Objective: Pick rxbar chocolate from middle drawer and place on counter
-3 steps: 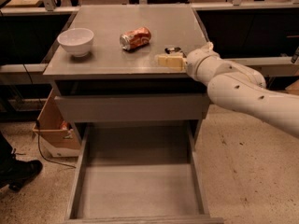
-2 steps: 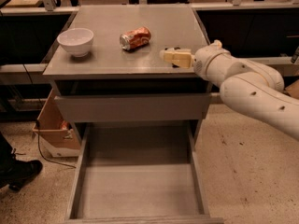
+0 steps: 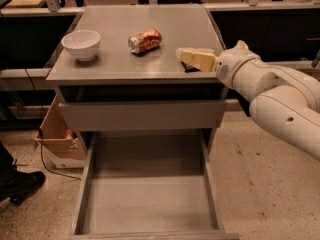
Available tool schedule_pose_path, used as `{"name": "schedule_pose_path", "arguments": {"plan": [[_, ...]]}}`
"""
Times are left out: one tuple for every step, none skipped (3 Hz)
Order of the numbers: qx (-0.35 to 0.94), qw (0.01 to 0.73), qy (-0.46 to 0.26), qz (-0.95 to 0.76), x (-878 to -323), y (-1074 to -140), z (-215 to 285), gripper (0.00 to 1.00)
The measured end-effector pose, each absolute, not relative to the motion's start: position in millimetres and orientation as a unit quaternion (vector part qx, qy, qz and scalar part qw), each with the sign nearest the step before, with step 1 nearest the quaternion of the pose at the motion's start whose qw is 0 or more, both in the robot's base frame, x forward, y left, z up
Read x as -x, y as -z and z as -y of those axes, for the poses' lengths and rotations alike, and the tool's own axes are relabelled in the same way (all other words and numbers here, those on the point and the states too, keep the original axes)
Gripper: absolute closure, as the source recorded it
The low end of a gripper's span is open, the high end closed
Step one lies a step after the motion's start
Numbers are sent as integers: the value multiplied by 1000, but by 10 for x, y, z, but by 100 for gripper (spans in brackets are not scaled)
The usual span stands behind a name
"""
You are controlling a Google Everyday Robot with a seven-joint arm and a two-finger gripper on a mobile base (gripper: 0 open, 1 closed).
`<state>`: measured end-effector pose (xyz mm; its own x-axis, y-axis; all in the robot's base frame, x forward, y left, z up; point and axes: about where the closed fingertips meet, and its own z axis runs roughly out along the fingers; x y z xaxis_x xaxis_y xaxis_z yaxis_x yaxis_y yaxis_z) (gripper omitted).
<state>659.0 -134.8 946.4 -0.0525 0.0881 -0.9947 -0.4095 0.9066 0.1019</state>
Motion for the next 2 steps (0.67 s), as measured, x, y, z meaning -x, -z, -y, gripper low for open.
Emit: {"name": "schedule_pose_path", "arguments": {"plan": [[114, 679, -183, -702, -6591, -9464, 1350, 0], [62, 698, -202, -684, -6646, -9493, 1819, 0]]}}
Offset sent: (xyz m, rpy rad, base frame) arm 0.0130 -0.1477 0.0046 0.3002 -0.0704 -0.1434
